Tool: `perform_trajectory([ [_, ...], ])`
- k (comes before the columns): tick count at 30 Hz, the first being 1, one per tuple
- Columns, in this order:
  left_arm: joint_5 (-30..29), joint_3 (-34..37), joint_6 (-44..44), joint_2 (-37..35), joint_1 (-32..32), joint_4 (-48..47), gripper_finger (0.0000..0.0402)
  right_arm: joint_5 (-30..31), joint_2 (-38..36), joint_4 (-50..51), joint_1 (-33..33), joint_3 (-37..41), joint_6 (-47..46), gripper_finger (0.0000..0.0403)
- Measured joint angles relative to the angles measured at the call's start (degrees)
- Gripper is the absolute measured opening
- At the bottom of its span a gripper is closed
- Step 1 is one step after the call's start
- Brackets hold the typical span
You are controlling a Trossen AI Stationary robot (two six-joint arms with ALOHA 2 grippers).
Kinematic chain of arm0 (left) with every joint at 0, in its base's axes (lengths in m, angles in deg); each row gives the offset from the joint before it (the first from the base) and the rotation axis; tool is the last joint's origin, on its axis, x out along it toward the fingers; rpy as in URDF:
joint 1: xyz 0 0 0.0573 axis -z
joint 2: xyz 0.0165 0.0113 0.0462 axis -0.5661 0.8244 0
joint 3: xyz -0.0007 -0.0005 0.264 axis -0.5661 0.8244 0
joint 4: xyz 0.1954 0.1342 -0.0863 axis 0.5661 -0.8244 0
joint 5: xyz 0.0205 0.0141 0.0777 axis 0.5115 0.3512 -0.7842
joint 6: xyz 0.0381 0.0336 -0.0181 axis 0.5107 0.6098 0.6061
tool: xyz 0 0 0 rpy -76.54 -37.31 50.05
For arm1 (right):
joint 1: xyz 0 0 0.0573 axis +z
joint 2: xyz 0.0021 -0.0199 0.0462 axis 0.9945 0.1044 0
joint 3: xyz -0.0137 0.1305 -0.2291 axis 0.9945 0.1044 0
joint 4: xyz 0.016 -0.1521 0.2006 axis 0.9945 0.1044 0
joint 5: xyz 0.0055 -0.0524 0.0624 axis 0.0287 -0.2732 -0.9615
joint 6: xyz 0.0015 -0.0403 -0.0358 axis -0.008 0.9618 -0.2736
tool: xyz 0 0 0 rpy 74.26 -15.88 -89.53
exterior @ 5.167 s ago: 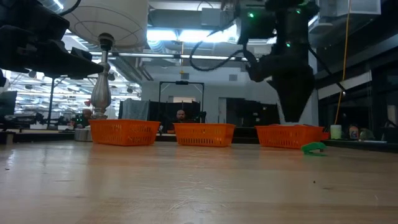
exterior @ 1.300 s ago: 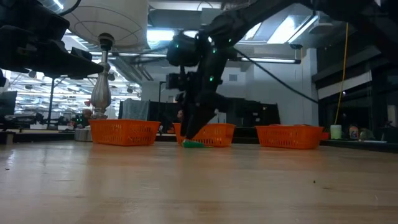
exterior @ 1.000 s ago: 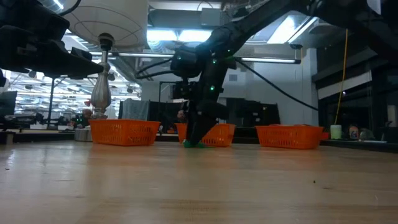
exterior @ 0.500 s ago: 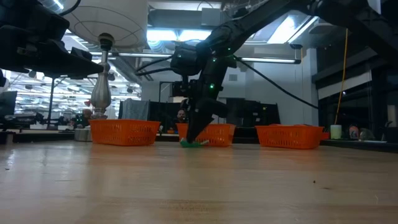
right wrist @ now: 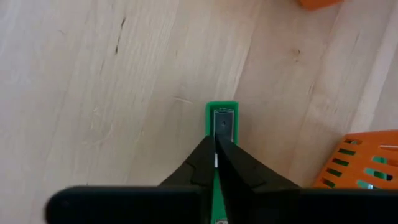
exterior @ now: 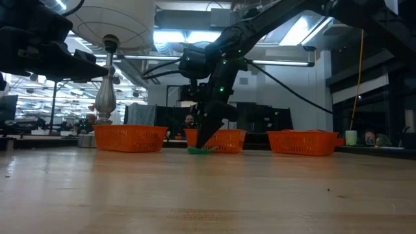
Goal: Pick and place Stapler, Stapler remover, tape
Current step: Put the green stapler into the middle orange bin
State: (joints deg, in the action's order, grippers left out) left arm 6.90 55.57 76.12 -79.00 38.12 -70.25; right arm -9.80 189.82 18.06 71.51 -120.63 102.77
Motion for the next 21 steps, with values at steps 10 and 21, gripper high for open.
perform_trajectory([
  [10,0.0,0.01,0.0,-0.02,0.01,0.01,0.0079,-3.09,0.09,-0.07,0.13,0.07,-1.27,0.0133],
  [21,0.0,-0.01,0.0,0.0,0.01,0.01,0.0079,-3.22,0.44,0.26,0.29,-3.55,-2.61,0.0209],
])
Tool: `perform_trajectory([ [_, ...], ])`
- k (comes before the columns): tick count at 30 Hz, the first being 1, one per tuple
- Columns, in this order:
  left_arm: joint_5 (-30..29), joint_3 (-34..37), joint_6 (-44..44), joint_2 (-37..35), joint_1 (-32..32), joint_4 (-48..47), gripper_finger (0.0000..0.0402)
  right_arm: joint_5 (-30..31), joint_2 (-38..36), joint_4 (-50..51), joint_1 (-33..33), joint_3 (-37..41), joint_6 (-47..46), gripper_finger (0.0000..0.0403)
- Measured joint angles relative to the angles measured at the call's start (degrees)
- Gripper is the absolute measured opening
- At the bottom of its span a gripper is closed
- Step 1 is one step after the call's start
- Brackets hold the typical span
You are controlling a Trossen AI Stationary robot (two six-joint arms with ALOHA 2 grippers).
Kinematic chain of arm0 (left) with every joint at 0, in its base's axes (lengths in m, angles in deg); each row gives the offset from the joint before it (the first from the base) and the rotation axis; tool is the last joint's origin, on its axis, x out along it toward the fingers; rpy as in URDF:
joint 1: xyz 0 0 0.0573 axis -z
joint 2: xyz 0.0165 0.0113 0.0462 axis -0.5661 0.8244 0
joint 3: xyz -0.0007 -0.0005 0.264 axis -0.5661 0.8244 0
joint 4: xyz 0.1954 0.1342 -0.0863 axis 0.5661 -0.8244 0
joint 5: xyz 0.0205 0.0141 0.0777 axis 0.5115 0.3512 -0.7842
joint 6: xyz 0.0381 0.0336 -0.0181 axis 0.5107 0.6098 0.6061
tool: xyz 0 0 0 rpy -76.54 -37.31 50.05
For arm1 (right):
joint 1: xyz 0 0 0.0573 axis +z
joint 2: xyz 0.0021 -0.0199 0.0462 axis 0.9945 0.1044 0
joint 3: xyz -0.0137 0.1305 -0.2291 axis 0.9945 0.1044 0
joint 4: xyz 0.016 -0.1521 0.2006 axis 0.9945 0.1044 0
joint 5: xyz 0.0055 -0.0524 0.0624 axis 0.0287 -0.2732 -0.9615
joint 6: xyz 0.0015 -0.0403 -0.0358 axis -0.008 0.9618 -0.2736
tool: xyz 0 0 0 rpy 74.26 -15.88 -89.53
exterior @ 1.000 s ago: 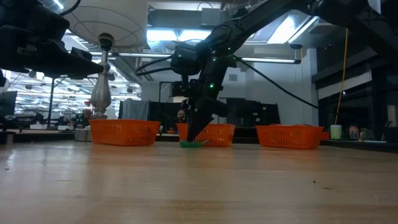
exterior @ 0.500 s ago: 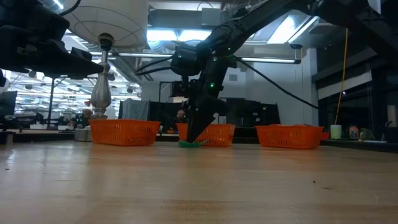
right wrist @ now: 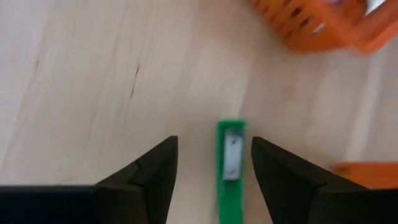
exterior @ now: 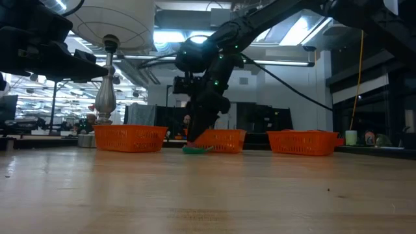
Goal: Pick and place Stapler, Stapler remover, tape
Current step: Put the green stapler into the middle orange bin
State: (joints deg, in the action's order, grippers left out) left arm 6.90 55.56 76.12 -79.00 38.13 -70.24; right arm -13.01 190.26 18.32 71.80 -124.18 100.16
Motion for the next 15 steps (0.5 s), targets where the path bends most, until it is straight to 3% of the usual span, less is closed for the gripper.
perform_trajectory([
  [6,0.0,0.02,0.02,0.0,0.0,-0.02,0.0077,0.02,-0.09,-2.93,0.0,0.27,0.34,0.0209],
  [15,-0.01,0.0,0.0,0.0,0.0,0.0,0.0078,2.39,-0.11,-11.28,-0.07,6.86,1.49,0.0209],
])
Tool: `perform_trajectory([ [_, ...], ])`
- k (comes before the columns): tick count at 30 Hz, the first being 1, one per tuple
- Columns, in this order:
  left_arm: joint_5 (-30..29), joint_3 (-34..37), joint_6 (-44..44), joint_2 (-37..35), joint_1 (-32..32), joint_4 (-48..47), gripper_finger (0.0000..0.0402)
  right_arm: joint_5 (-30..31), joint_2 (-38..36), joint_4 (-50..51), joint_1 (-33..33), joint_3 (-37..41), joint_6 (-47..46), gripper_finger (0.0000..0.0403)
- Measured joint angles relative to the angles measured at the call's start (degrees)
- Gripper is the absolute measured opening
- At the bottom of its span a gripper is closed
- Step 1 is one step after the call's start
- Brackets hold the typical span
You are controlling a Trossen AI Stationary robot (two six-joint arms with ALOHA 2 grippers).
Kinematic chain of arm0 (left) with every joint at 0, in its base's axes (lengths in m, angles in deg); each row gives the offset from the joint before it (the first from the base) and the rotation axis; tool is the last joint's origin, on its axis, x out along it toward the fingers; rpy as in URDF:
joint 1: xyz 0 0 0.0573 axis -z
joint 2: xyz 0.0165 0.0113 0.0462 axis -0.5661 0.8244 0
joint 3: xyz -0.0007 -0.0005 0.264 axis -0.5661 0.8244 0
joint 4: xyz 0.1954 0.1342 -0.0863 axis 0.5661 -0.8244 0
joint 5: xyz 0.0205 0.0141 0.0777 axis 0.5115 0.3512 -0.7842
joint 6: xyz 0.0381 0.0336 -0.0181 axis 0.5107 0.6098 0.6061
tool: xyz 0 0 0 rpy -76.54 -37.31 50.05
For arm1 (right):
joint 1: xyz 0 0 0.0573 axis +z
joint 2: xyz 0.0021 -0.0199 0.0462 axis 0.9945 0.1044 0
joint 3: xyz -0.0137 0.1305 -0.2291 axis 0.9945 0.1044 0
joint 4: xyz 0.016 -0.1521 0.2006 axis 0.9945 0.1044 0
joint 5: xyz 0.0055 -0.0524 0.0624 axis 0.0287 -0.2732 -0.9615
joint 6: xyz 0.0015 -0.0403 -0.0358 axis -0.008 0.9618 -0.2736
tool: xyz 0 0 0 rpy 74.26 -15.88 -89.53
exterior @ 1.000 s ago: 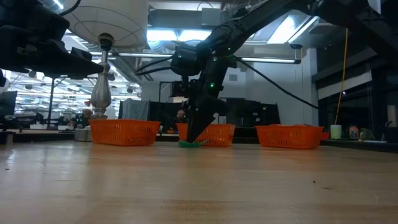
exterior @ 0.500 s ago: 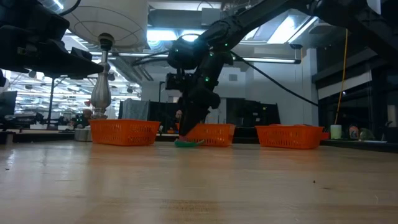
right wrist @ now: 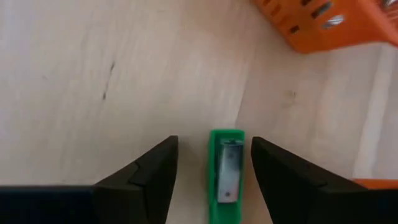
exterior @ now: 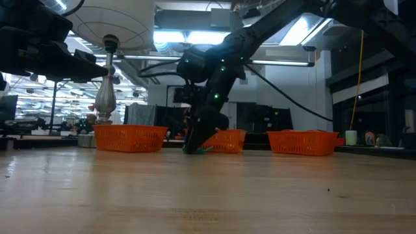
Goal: Pick and place Stapler, Stapler remover, tape
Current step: Put the green stapler into the middle orange bin
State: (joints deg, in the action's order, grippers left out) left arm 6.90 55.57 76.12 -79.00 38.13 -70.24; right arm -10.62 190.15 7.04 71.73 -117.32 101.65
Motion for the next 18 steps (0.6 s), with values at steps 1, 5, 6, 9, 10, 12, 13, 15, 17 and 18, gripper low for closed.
perform_trajectory([
  [1,0.0,0.02,0.0,0.0,0.01,-0.01,0.0078,0.78,-0.01,-0.06,-0.04,0.06,0.04,0.0207],
  [5,-0.02,0.01,0.0,0.0,-0.02,0.0,0.0078,0.38,-0.15,-0.14,-0.32,0.68,0.0,0.0179],
  [6,0.0,0.01,0.0,0.0,-0.01,-0.02,0.0079,0.37,-0.15,0.01,-0.31,0.69,0.02,0.0168],
  [9,-0.02,0.02,0.01,0.0,0.01,-0.01,0.008,0.34,-0.17,0.48,-0.26,0.69,-0.02,0.0126],
  [10,-0.02,0.01,0.0,-0.01,0.0,-0.02,0.008,0.33,-0.17,0.68,-0.26,0.69,-0.16,0.011],
  [12,-0.02,0.02,0.0,-0.02,-0.02,0.0,0.0079,0.36,-0.22,1.13,-0.23,0.69,-0.18,0.0079],
  [13,0.01,0.02,0.0,0.0,0.01,-0.02,0.0078,0.36,-0.29,1.6,-0.26,0.69,-0.2,0.0064],
  [15,-0.01,-0.01,0.0,0.0,0.0,-0.02,0.0077,-0.67,-0.39,2.45,-0.3,0.67,-1.04,0.0052],
  [17,-0.02,0.0,0.0,-0.01,-0.02,-0.02,0.0078,-3.59,-0.39,2.98,-0.38,0.6,-2.66,0.0052],
  [18,-0.02,0.0,0.0,-0.01,0.0,-0.02,0.0079,-5.12,-0.39,3.88,-0.41,0.32,-3.14,0.0052],
])
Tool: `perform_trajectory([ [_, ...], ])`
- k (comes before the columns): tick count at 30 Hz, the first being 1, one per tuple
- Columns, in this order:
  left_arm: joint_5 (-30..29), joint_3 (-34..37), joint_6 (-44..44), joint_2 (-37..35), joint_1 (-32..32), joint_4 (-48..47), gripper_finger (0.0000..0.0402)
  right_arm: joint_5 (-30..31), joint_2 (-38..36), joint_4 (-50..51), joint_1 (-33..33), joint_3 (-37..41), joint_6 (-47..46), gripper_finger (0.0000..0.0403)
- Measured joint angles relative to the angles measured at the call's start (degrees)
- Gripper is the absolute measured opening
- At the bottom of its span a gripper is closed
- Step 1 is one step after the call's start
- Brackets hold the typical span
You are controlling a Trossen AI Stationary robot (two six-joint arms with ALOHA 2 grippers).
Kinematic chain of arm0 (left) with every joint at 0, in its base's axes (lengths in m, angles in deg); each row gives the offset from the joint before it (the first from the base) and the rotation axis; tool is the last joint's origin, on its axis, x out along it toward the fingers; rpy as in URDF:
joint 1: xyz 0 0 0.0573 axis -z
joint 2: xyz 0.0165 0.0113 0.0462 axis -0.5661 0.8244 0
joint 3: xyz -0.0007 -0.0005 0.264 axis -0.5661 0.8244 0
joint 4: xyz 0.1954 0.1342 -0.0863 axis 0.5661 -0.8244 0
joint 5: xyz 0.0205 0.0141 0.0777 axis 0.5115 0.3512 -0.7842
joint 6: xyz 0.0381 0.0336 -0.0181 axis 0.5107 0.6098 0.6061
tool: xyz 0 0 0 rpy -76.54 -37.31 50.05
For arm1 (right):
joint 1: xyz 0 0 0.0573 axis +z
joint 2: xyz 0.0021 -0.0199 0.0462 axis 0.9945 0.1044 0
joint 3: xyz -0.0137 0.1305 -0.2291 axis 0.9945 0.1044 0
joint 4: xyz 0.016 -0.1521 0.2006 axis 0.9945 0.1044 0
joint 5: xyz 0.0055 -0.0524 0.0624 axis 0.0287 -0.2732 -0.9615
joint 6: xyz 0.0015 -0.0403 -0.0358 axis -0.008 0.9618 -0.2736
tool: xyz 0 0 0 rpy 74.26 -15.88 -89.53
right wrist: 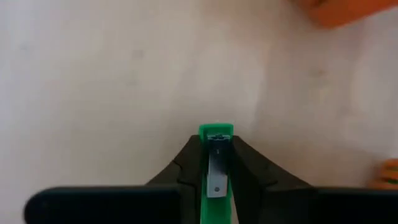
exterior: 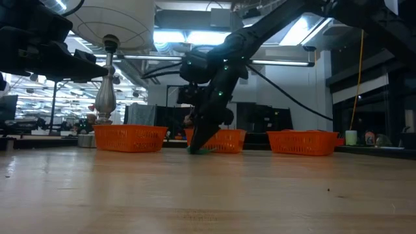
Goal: Pick and place Stapler, Stapler remover, tape
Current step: Put the green stapler into the middle orange bin, then return to Home Position
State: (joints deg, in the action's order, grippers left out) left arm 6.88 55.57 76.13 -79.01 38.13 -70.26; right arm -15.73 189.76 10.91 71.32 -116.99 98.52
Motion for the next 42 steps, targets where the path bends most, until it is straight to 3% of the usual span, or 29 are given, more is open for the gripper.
perform_trajectory([
  [5,0.0,0.01,0.02,-0.01,-0.01,0.0,0.0081,-4.34,-1.25,3.88,0.2,-0.73,-1.6,0.0053],
  [14,0.02,0.0,0.0,0.0,-0.01,0.01,0.0079,-4.04,-9.55,3.82,-0.86,-0.97,-3.27,0.0064],
  [20,0.02,0.0,0.01,0.0,0.0,0.0,0.0079,0.12,-12.33,4.14,-4.56,-0.9,-3.26,0.0075],
  [32,0.07,0.0,0.0,0.0,0.0,0.0,0.0078,0.38,-12.59,4.18,-13.18,0.45,-7.61,0.0084],
  [35,0.07,0.01,0.0,-0.01,0.01,0.0,0.0078,0.37,-12.59,4.13,-13.92,0.45,-8.89,0.0106],
  [42,0.09,0.01,0.0,-0.01,0.01,0.0,0.0078,0.36,-12.59,7.78,-14.21,0.45,-11.94,0.0199],
])
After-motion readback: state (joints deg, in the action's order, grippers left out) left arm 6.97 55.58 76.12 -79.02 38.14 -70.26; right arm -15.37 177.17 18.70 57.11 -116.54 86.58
